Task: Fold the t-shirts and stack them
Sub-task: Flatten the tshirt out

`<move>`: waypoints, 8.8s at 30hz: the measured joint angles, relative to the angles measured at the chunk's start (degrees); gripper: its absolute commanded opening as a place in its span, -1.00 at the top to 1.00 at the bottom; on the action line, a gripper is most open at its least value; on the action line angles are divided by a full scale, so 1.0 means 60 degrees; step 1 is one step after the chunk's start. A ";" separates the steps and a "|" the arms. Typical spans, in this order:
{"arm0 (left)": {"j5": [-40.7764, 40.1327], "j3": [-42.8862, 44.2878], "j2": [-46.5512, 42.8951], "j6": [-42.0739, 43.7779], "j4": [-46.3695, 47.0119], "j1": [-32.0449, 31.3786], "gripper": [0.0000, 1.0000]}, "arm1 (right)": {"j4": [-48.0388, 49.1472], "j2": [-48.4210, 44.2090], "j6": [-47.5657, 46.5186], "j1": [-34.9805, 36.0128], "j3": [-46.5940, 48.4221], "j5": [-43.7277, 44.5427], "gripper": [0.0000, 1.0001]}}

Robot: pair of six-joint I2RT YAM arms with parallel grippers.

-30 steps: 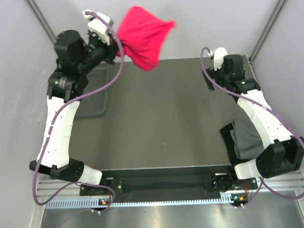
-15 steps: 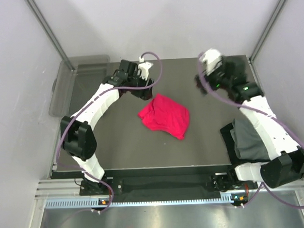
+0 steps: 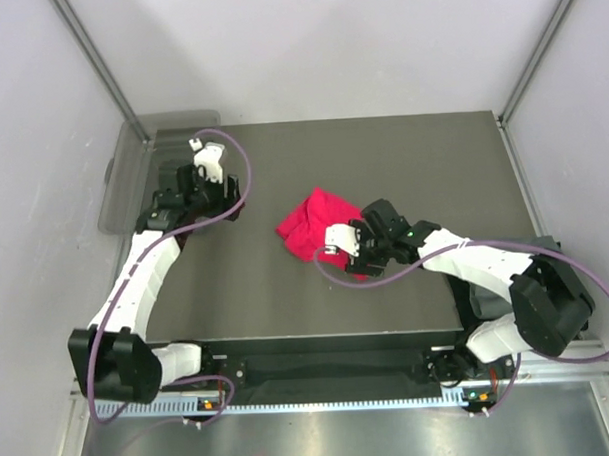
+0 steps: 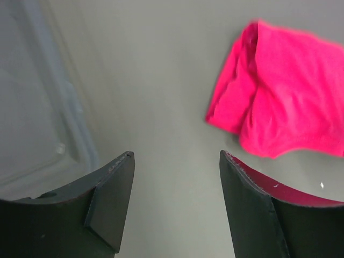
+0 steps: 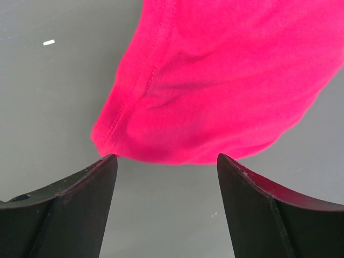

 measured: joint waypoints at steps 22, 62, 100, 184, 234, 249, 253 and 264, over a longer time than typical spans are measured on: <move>0.0754 -0.0364 -0.0783 -0.0630 0.0346 0.1577 -0.35 | 0.1392 0.2885 -0.0080 0.1719 0.1461 0.1100 0.27; 0.0823 0.0313 0.2368 0.1749 -0.0153 -0.3865 -0.25 | 0.1330 0.1574 -0.0142 -0.4583 0.2980 0.2521 1.00; -0.1115 0.2750 0.6459 0.2029 -0.0943 -0.4390 0.13 | 0.2477 0.0386 0.1308 -0.4696 0.1537 0.1963 1.00; -0.0838 0.0361 0.0448 0.2262 -0.1184 -0.0918 1.00 | -0.0721 0.0590 -0.5162 -0.0430 0.0535 -0.0539 0.24; -0.0375 0.0131 0.0444 0.1931 -0.0845 -0.0459 1.00 | -0.0051 0.1701 -0.4940 -0.0335 0.0619 0.0204 1.00; 0.0011 0.4269 0.0535 0.2707 -0.2575 -0.0433 1.00 | 0.0040 0.1198 0.0255 -0.4772 0.7420 0.0102 1.00; 0.0044 0.6331 0.0707 0.2932 -0.3053 -0.0433 1.00 | -0.0448 0.0171 0.1118 -0.5584 0.8207 0.0091 1.00; 0.0277 0.8131 0.0124 0.2973 -0.3428 -0.0433 1.00 | -0.1599 -0.3752 0.1628 -0.5581 0.8338 0.0087 1.00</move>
